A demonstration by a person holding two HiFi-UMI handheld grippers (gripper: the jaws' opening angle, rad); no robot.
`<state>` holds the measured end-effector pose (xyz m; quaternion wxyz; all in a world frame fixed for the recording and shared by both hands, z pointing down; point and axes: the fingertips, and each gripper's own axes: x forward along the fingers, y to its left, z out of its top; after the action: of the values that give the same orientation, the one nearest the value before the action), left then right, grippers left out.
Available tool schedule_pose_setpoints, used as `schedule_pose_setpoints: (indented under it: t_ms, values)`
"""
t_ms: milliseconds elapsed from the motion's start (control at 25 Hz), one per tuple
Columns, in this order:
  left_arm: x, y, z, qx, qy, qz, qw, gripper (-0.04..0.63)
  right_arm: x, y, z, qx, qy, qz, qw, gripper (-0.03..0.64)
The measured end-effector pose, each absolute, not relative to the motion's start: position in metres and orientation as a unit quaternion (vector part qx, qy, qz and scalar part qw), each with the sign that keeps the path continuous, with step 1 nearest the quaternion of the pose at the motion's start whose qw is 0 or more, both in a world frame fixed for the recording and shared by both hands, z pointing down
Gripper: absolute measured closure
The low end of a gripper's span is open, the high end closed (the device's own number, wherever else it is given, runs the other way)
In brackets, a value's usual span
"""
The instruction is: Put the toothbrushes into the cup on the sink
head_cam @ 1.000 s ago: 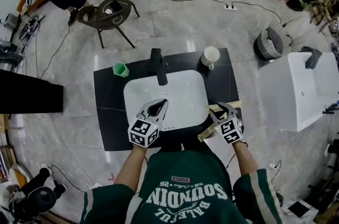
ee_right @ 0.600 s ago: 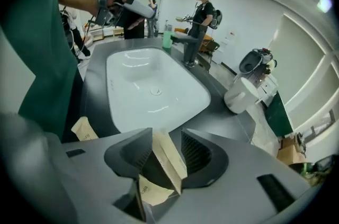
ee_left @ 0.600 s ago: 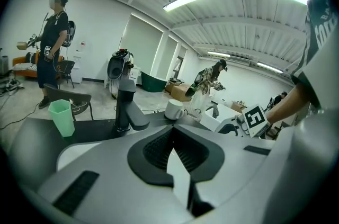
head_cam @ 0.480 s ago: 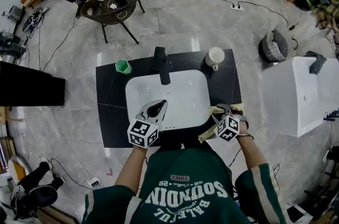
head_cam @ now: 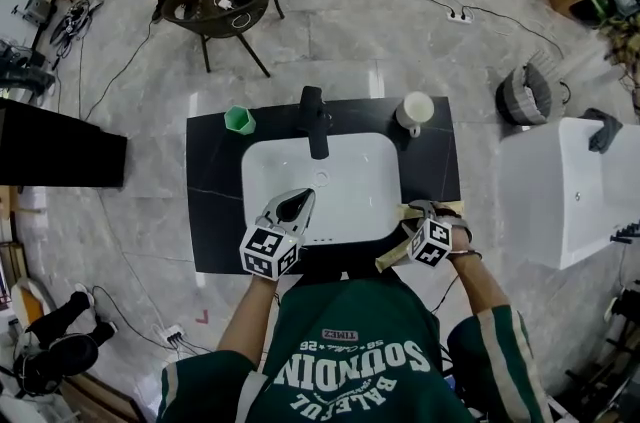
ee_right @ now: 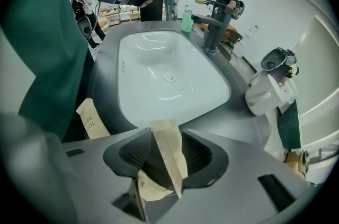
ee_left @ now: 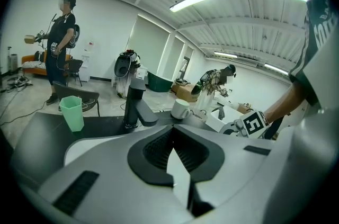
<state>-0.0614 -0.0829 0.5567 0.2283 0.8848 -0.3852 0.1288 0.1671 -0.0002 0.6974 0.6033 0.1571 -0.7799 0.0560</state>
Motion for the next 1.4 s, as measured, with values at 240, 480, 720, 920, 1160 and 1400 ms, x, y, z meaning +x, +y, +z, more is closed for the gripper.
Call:
schedule_pose_setpoints:
  t_ms: [240, 480, 720, 920, 1160, 1400]
  values:
    - [-0.062, -0.082, 0.557, 0.88, -0.394, 0.127, 0.233, 0.586, 0.17, 0.002, 0.706, 0.127, -0.773, 0.05, 0.619, 0.42]
    - [-0.065, -0.08, 0.561, 0.875, -0.401, 0.128, 0.237, 0.586, 0.176, -0.003, 0.714, 0.112, -0.764, 0.046, 0.634, 0.42]
    - [-0.065, -0.079, 0.562, 0.873, -0.405, 0.127, 0.239, 0.586, 0.174, -0.005, 0.717, 0.105, -0.761, 0.049, 0.638, 0.425]
    - [-0.065, -0.079, 0.563, 0.873, -0.406, 0.127, 0.24, 0.586, 0.173, -0.004, 0.718, 0.087, -0.759, 0.043, 0.644, 0.431]
    - [-0.064, -0.076, 0.564, 0.872, -0.405, 0.128, 0.243, 0.586, 0.174, -0.011, 0.715, 0.097, -0.759, 0.026, 0.644, 0.477]
    - [-0.064, -0.074, 0.566, 0.871, -0.406, 0.127, 0.245, 0.586, 0.178, -0.024, 0.706, 0.121, -0.767, 0.021, 0.63, 0.482]
